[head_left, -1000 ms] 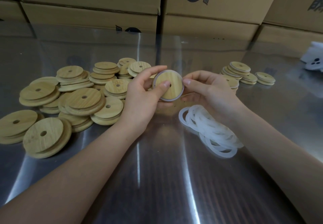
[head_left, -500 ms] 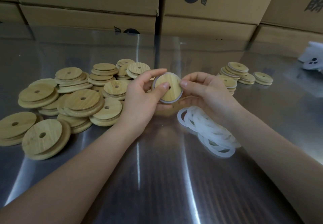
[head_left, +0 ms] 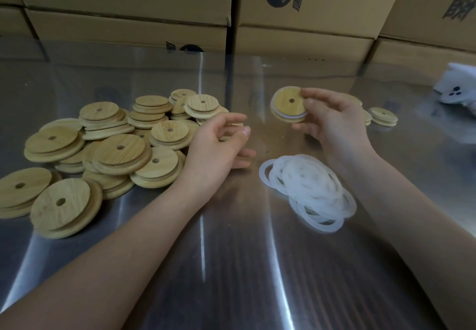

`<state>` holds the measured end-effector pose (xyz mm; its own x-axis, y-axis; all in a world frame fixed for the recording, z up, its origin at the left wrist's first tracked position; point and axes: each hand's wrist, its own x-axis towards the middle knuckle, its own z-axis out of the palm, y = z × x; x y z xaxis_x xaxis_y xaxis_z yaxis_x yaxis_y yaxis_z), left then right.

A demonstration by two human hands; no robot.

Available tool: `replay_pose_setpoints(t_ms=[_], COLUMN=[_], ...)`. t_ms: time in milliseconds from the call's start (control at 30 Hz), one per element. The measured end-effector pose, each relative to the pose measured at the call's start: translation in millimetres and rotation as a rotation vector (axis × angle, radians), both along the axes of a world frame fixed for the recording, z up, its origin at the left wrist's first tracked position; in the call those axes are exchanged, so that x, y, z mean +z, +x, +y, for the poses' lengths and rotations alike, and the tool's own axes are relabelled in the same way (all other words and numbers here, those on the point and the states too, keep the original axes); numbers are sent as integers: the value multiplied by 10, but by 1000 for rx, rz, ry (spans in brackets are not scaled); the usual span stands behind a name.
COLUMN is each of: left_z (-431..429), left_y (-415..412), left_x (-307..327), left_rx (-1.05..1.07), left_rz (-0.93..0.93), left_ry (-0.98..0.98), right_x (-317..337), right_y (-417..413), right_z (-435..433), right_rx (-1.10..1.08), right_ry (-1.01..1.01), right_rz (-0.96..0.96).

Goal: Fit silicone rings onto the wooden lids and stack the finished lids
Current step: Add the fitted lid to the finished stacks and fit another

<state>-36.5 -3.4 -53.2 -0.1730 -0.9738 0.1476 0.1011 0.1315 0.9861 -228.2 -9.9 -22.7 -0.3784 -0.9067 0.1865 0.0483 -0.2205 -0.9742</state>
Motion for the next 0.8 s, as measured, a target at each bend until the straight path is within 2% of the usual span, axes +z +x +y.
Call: replay_pose_setpoints(t_ms=[233, 367, 800], left_z=[20, 25, 47], left_y=[-6, -12, -16], left_x=[-6, 4, 34], left_rx=[-8, -5, 6], left_rz=[-97, -117, -155], left_ry=[-33, -33, -41], right_x=[-29, -71, -101], right_y=[-374, -494, -582], right_z=[-148, -188, -223], right_rx=[-271, -302, -387], right_ry=[133, 188, 290], right_rz=[58, 98, 401])
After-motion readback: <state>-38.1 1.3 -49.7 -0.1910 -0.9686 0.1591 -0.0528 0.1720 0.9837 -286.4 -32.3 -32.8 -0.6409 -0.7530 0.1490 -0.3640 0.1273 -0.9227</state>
